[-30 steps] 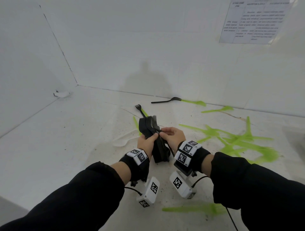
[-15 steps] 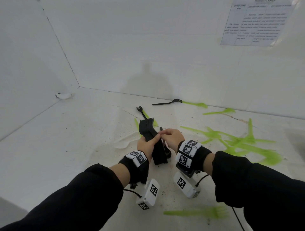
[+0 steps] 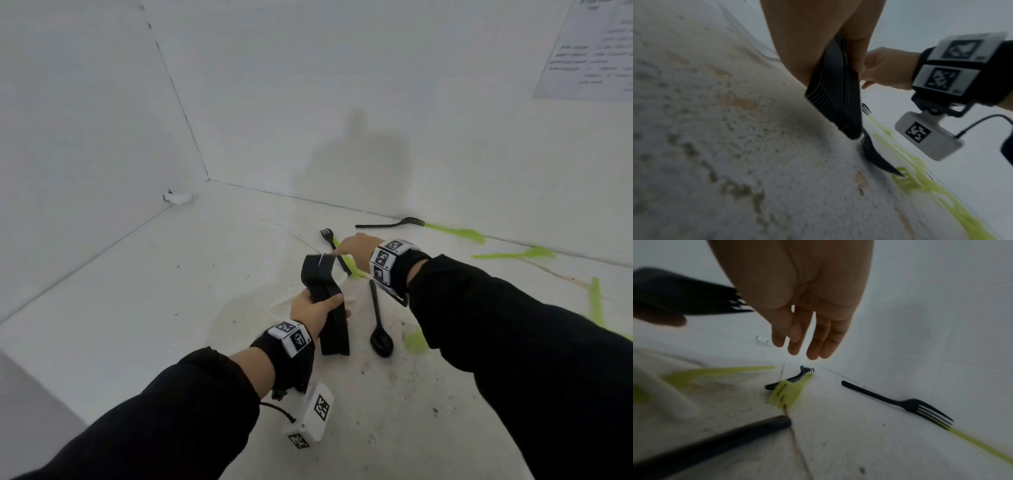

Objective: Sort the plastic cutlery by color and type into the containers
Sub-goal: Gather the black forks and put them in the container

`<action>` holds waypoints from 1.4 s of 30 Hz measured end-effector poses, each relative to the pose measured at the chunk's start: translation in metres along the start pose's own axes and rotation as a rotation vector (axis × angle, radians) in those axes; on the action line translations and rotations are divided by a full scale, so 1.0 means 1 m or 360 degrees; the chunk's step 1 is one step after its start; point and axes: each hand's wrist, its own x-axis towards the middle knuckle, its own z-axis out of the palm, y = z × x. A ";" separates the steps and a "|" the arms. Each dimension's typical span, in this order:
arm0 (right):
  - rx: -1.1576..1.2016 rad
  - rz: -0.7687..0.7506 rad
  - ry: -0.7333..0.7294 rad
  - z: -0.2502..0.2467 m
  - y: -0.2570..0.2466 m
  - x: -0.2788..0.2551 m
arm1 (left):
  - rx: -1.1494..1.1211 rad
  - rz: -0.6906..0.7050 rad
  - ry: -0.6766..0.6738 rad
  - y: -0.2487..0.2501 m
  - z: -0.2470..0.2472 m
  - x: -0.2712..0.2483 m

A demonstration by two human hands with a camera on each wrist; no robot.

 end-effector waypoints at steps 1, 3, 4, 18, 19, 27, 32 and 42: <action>-0.0090 -0.0041 -0.0039 0.001 0.001 0.009 | -0.0003 -0.0002 0.0014 0.000 -0.001 0.003; -0.0215 -0.0039 -0.0059 0.008 -0.001 0.023 | -0.0017 -0.0010 0.0036 0.000 -0.003 0.007; -0.0203 0.0020 -0.0069 0.011 -0.003 0.027 | -0.0021 -0.0009 0.0050 0.001 -0.003 0.009; 0.0229 0.0170 0.0165 0.027 0.006 0.062 | -0.0095 0.0006 0.0073 0.003 0.005 0.027; 0.0307 0.0196 0.0244 0.029 0.009 0.063 | -0.0098 0.0006 0.0071 0.003 0.005 0.028; 0.0512 0.0535 0.0415 0.013 0.036 0.065 | -0.0078 -0.0016 0.0033 0.001 0.009 0.032; 0.0443 0.0683 0.0449 -0.001 0.082 0.055 | -0.0088 -0.0003 0.0028 0.007 0.012 0.039; 0.0407 0.0748 0.0287 0.017 0.100 0.059 | -0.0076 -0.0036 -0.0006 0.001 0.015 0.045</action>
